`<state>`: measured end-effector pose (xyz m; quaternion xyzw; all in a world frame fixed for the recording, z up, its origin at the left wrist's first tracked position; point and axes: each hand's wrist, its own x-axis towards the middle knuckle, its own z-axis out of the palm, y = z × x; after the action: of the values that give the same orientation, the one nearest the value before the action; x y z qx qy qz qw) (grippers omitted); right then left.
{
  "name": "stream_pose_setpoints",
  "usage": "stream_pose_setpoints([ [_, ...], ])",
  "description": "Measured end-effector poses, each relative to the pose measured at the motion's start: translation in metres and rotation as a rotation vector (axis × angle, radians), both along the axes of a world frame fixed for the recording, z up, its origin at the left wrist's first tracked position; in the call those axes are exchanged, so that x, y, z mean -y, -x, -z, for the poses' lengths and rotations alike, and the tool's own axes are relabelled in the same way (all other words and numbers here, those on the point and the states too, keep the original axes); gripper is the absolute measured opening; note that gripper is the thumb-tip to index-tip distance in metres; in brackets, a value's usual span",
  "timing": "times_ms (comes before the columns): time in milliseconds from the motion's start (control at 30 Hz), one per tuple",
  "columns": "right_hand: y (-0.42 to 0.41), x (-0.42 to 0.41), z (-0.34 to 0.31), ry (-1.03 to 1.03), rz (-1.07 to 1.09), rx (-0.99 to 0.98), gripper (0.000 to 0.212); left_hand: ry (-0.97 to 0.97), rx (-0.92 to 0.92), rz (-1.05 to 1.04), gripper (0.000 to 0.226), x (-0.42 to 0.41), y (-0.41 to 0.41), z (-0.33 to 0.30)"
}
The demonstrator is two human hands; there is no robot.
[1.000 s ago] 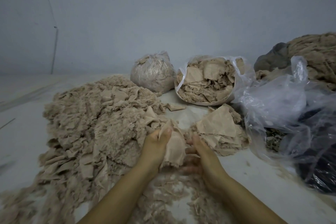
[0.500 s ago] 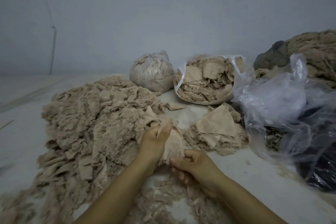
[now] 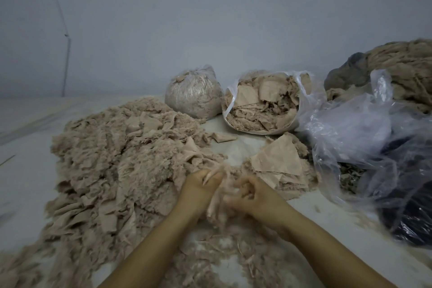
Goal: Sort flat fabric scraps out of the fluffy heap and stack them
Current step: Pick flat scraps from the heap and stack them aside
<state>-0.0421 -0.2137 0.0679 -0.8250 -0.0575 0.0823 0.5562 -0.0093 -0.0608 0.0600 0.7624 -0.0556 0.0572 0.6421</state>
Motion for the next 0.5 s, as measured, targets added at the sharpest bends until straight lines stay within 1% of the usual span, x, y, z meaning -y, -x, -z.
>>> stream_pose_setpoints([
  [33, -0.003, -0.004, 0.002, -0.061, 0.055, 0.05, 0.047, 0.045, -0.023, 0.053, 0.033, 0.005, 0.005, -0.001],
  [67, -0.004, -0.01, 0.004, -0.11, 0.097, 0.106, 0.044, 0.093, -0.044, 0.086, 0.03, 0.009, 0.009, -0.002],
  [133, -0.008, -0.021, 0.01, -0.159, 0.236, 0.264, 0.017, 0.122, -0.041, 0.09, 0.03, 0.015, 0.012, -0.003],
  [167, -0.011, -0.024, 0.014, -0.208, 0.321, 0.321, 0.018, 0.126, -0.028, 0.077, 0.032, 0.016, 0.012, -0.003],
  [200, -0.014, -0.024, 0.017, -0.276, 0.392, 0.343, 0.024, 0.142, -0.024, 0.059, 0.032, 0.015, 0.011, -0.002],
  [267, -0.017, -0.02, 0.021, -0.345, 0.46, 0.357, 0.03, 0.184, -0.04, 0.03, 0.031, 0.012, 0.009, -0.002],
  [400, -0.023, -0.016, 0.027, -0.339, 0.472, 0.349, 0.035, 0.171, -0.047, -0.016, 0.029, 0.006, 0.005, 0.001],
  [467, -0.031, -0.007, 0.022, -0.295, 0.487, 0.359, 0.038, 0.165, -0.034, -0.036, 0.035, 0.004, 0.002, 0.001],
  [500, -0.037, -0.001, 0.017, -0.254, 0.499, 0.376, 0.038, 0.165, -0.024, -0.04, 0.034, 0.004, -0.001, 0.0],
])
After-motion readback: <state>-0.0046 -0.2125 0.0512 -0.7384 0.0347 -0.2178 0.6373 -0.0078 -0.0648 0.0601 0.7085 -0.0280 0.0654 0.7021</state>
